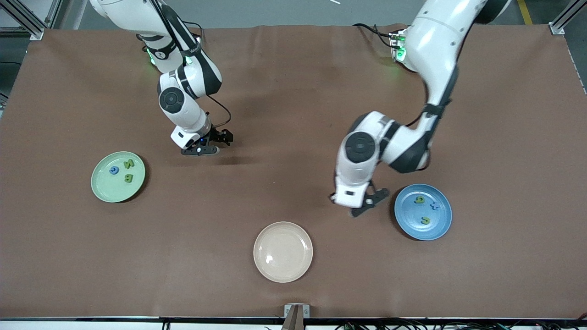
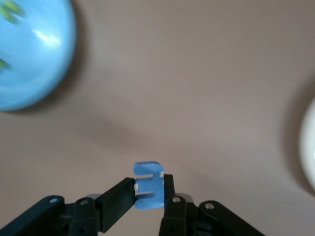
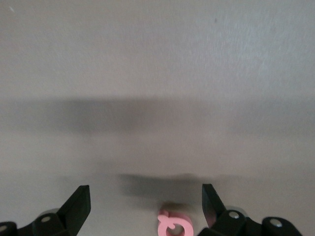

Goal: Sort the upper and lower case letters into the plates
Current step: 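Drop the E on the blue plate while the right gripper grasps the pink a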

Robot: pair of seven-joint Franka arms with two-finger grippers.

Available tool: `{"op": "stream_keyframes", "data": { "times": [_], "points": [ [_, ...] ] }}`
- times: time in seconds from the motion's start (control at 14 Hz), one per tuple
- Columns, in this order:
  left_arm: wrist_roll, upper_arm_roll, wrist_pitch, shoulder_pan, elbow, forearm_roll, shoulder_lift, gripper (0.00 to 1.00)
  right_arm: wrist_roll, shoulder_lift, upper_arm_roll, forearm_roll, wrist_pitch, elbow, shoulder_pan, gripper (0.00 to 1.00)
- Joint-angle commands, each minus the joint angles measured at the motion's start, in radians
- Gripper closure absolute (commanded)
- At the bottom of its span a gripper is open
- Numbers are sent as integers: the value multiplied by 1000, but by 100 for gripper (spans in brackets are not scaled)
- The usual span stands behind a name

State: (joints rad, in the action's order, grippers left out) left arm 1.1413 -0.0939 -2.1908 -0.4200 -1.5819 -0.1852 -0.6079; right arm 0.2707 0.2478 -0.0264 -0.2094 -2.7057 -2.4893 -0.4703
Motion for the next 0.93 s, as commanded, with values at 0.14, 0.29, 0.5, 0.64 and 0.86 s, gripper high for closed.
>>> {"op": "stream_keyframes", "data": {
  "times": [0.14, 0.29, 0.5, 0.64, 0.86],
  "points": [
    [-182, -7, -49, 185, -250, -30, 154, 100, 8, -25, 13, -22, -63, -82, -17, 0],
    [-192, -9, -79, 239, -263, -30, 145, 100, 8, -24, 14, -22, -68, -92, -17, 0],
    [-251, -9, -188, 322, -323, -30, 140, 99, 7, -24, 13, -22, -66, -105, -19, 5],
    [-249, -10, -269, 359, -329, -28, 111, 99, 7, -25, 13, -22, -63, -117, -33, 9],
    [-249, -10, -355, 356, -319, -27, 59, 99, 5, -28, 13, -22, -54, -123, -36, 20]
  ]
}}
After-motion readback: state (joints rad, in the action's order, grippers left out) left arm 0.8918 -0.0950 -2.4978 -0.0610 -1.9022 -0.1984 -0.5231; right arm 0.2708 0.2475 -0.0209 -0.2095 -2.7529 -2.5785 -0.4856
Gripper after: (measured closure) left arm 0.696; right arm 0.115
